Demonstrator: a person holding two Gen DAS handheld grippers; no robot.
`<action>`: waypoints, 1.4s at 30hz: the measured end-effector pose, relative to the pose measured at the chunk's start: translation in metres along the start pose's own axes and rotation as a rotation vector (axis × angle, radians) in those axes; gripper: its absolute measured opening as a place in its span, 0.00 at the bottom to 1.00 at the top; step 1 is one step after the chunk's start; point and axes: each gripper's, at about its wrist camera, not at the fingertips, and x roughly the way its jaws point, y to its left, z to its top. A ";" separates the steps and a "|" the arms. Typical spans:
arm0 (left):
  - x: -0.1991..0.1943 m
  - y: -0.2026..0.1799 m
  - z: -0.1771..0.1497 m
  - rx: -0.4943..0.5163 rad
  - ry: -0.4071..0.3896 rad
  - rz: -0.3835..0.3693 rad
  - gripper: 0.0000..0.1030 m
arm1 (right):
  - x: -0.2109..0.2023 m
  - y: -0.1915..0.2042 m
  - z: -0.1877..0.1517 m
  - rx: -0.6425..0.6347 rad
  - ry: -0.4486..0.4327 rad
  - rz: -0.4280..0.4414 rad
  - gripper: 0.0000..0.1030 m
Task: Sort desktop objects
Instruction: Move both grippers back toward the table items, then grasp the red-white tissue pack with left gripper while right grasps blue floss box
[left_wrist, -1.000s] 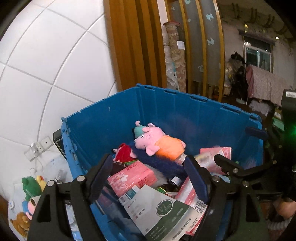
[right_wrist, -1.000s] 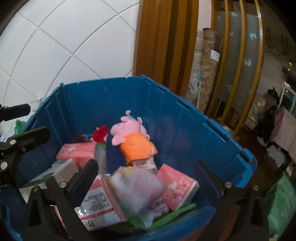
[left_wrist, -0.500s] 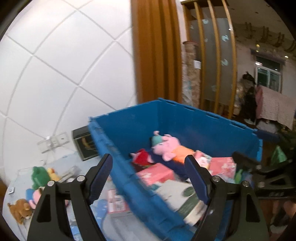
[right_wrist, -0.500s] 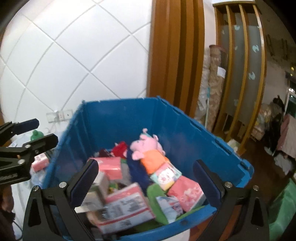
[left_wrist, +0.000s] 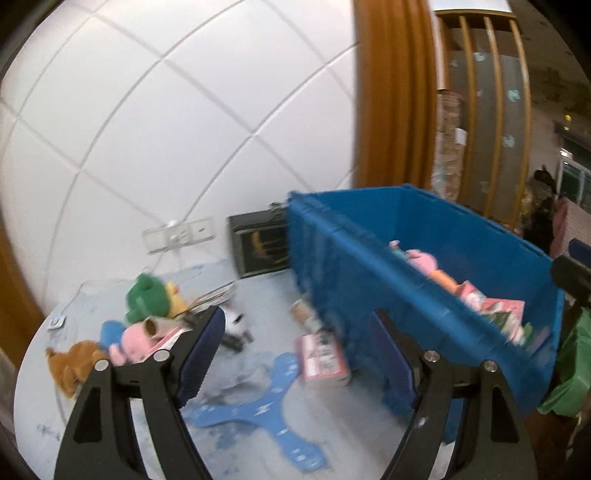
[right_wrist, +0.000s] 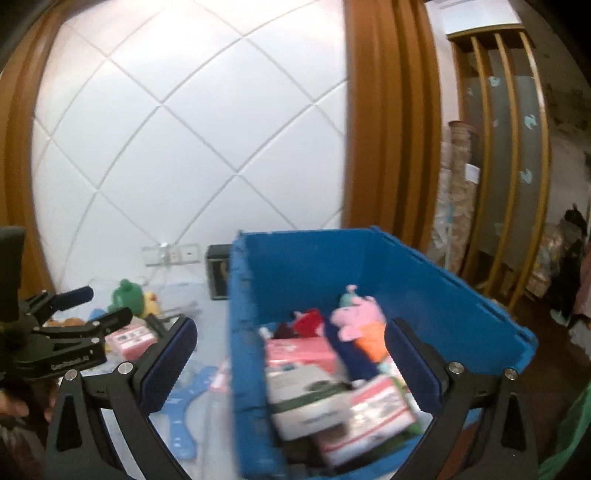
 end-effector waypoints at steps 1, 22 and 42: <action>-0.001 0.009 -0.004 -0.008 0.006 0.008 0.77 | -0.001 0.010 0.000 -0.005 -0.002 0.012 1.00; 0.051 0.199 -0.101 -0.162 0.275 0.286 0.77 | 0.093 0.145 -0.048 -0.055 0.216 0.213 1.00; 0.179 0.248 -0.116 -0.146 0.482 0.241 0.77 | 0.245 0.162 -0.117 -0.036 0.579 0.168 1.00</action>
